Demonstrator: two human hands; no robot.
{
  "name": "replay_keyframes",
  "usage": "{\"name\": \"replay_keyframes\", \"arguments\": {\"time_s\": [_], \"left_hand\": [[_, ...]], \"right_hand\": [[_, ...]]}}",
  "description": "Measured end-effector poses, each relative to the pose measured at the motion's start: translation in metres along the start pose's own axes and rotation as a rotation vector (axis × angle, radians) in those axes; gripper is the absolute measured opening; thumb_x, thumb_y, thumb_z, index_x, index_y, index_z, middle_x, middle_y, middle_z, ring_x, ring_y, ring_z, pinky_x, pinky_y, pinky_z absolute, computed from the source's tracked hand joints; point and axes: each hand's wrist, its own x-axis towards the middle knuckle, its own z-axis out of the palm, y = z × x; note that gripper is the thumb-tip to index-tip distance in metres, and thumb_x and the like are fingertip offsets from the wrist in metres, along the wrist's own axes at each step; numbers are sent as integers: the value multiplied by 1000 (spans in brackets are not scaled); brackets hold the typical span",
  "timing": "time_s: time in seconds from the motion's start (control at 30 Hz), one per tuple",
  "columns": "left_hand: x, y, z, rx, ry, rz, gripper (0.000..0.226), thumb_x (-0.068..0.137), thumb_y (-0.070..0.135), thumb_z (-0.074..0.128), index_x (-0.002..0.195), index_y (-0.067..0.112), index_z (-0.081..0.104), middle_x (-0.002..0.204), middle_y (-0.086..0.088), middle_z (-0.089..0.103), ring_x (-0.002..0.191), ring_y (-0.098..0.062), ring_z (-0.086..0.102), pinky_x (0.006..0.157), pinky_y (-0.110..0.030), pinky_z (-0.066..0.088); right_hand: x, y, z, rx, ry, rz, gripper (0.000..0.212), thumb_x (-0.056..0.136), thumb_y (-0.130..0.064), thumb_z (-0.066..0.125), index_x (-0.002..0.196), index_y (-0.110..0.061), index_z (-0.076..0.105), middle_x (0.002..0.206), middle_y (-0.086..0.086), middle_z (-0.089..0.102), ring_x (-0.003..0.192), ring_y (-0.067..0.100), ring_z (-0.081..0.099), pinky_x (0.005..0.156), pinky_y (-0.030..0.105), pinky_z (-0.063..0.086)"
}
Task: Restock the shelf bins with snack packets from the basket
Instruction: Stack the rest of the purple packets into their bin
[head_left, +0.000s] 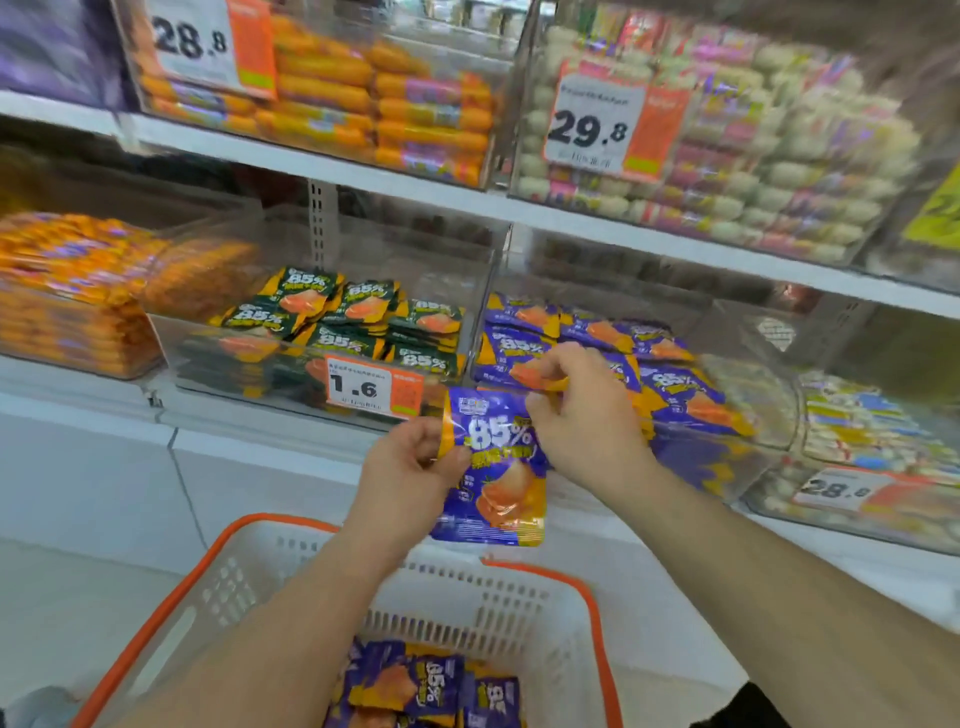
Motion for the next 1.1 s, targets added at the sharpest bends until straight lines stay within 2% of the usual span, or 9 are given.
{"name": "replay_keyframes", "arguments": {"time_s": [0.13, 0.3, 0.4, 0.5, 0.67, 0.77, 0.87, 0.93, 1.1], "left_hand": [[10, 35, 19, -175, 44, 53, 17, 91, -4, 59, 89, 12, 64, 78, -2, 75, 71, -17, 71, 62, -31, 58], [27, 49, 50, -136, 59, 92, 11, 91, -1, 61, 90, 9, 65, 87, -12, 75, 81, -30, 70, 76, -49, 57], [48, 49, 70, 165, 57, 221, 2, 91, 16, 64, 93, 18, 64, 94, -1, 72, 90, -22, 69, 82, -45, 56], [67, 49, 85, 614, 5, 539, 22, 91, 28, 60, 109, 16, 62, 116, 0, 59, 107, -16, 56, 93, -34, 45], [99, 51, 103, 1106, -142, 673, 48, 96, 38, 51, 137, 14, 46, 142, -3, 40, 127, -21, 41, 105, -34, 34], [117, 43, 106, 1256, -147, 552, 60, 96, 46, 45, 145, 12, 36, 150, -8, 33, 137, -27, 32, 114, -40, 26], [121, 33, 108, 1309, -111, 422, 68, 97, 53, 36, 149, 11, 26, 153, -10, 27, 141, -28, 24, 118, -44, 17], [120, 32, 109, 1314, -83, 428, 69, 97, 55, 34, 149, 12, 25, 154, -10, 25, 142, -28, 21, 120, -45, 14], [117, 33, 109, 1322, -64, 461, 66, 96, 56, 35, 147, 13, 29, 153, -11, 27, 141, -28, 22, 119, -45, 14]], "right_hand": [[-15, 6, -12, 233, 194, 89, 27, 86, -11, 66, 81, -28, 45, 83, -6, 53, 70, 15, 51, 65, 30, 40], [-26, 19, -8, 591, 217, 256, 35, 85, -2, 66, 90, -37, 60, 94, -1, 67, 84, 20, 66, 70, 39, 57], [-12, 25, -20, 780, 272, 453, 34, 84, 6, 64, 89, -27, 64, 97, 2, 71, 75, 18, 65, 49, 27, 51], [12, 36, -45, 930, 407, 568, 30, 80, 6, 70, 91, -21, 65, 93, 7, 72, 67, 19, 68, 43, 22, 47], [69, 96, -80, 686, 557, 691, 34, 83, -1, 56, 110, -18, 65, 91, 10, 64, 59, 17, 48, 54, 23, 39], [96, 126, -91, 628, 542, 722, 12, 84, -2, 57, 83, -13, 61, 81, 8, 59, 63, 18, 45, 57, 28, 39], [121, 148, -88, 472, 425, 741, 20, 85, -5, 60, 69, -14, 53, 74, 4, 57, 71, 23, 56, 67, 35, 49], [133, 161, -78, 320, 431, 768, 10, 88, -7, 55, 80, -8, 61, 87, 12, 61, 84, 28, 58, 72, 36, 45], [141, 168, -57, -66, 219, 772, 34, 92, -24, 57, 114, 1, 63, 119, 19, 64, 110, 37, 58, 92, 36, 47]]}}
